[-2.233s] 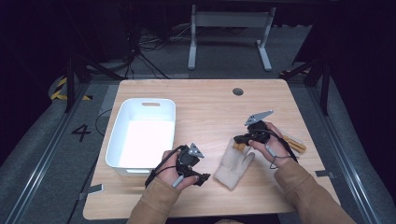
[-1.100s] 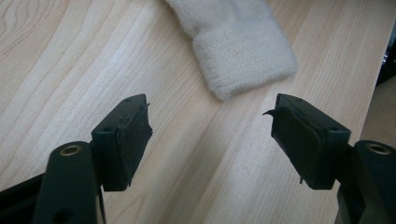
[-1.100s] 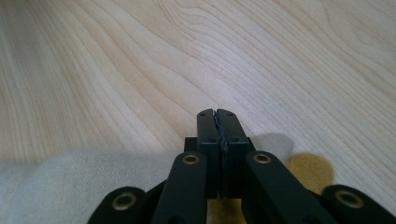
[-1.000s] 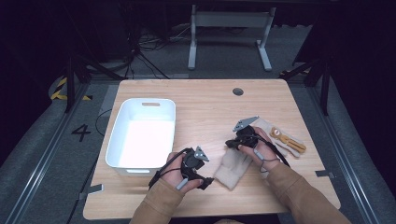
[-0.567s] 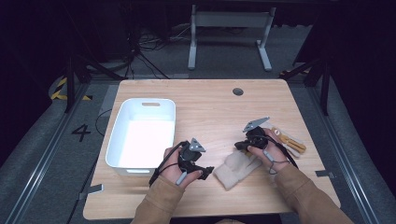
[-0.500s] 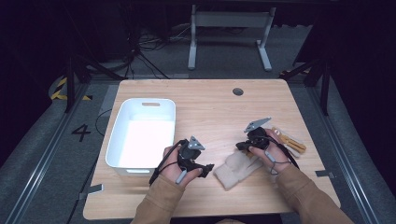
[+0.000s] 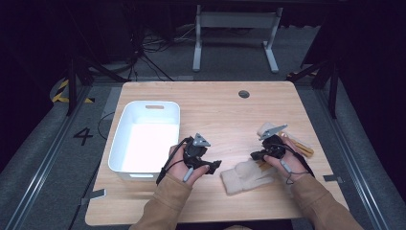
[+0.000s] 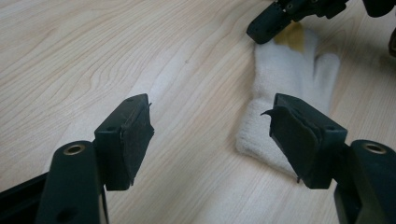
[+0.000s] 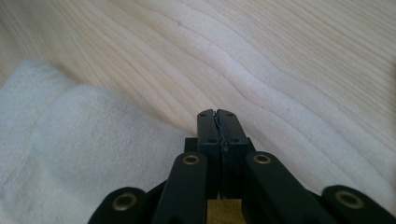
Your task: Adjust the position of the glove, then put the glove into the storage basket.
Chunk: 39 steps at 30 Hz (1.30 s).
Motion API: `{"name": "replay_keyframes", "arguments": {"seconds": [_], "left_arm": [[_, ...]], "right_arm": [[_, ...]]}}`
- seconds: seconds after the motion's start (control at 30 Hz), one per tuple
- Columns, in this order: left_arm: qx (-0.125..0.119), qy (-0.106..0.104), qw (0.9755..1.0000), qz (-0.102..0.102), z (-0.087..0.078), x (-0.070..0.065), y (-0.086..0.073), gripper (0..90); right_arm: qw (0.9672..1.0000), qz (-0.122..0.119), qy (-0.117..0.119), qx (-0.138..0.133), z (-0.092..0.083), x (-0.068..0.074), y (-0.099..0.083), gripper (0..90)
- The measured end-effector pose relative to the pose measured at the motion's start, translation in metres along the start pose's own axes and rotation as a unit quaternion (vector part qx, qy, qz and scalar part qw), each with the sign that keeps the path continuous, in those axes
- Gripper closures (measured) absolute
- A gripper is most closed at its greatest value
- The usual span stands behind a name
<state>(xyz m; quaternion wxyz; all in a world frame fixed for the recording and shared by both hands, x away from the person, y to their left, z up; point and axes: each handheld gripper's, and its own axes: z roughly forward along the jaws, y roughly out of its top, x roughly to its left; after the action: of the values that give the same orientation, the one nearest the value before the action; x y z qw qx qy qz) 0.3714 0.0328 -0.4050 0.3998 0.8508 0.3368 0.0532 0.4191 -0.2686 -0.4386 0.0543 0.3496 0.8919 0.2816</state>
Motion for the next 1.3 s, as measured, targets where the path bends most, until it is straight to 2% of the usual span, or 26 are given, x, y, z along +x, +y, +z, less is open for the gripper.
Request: {"name": "replay_keyframes", "arguments": {"seconds": [0.2, 0.53, 0.67, 0.9, 0.97, 1.1, 1.17, 1.2, 1.3], "left_arm": [[-0.001, -0.003, 1.0, 0.0, 0.004, 0.002, 0.003, 30.2], [-0.012, -0.005, 0.9999, -0.006, 0.006, 0.003, 0.008, 31.2], [-0.016, -0.005, 0.9998, -0.007, 0.005, 0.004, 0.009, 31.2], [-0.02, -0.006, 0.9997, -0.008, 0.005, 0.003, 0.011, 31.2], [-0.021, -0.007, 0.9997, -0.006, 0.006, 0.002, 0.011, 31.2], [-0.024, -0.011, 0.9996, -0.009, 0.005, 0.002, 0.011, 30.9], [-0.027, -0.012, 0.9995, -0.011, 0.005, 0.003, 0.011, 30.6], [-0.024, -0.012, 0.9996, -0.009, 0.005, 0.003, 0.01, 30.6], [-0.023, -0.013, 0.9996, -0.009, 0.004, 0.003, 0.01, 30.7]], "right_arm": [[0.9998, 0.018, 0.0, 0.009, -0.007, -0.001, -0.009, 90.0], [0.9993, 0.032, 0.01, 0.017, -0.013, 0.0, -0.016, 89.8], [0.9993, 0.035, 0.008, 0.009, -0.017, -0.001, -0.017, 89.4], [0.9987, 0.038, -0.002, -0.033, -0.027, -0.004, -0.019, 83.1], [0.9973, 0.049, -0.004, -0.055, -0.033, -0.007, -0.02, 79.4], [0.9955, 0.055, -0.014, -0.076, -0.038, -0.01, -0.021, 75.1], [0.994, 0.059, -0.021, -0.089, -0.041, -0.013, -0.021, 71.9], [0.9917, 0.06, -0.034, -0.108, -0.043, -0.015, -0.022, 66.4], [0.988, 0.066, -0.052, -0.13, -0.047, -0.02, -0.023, 61.0]]}}
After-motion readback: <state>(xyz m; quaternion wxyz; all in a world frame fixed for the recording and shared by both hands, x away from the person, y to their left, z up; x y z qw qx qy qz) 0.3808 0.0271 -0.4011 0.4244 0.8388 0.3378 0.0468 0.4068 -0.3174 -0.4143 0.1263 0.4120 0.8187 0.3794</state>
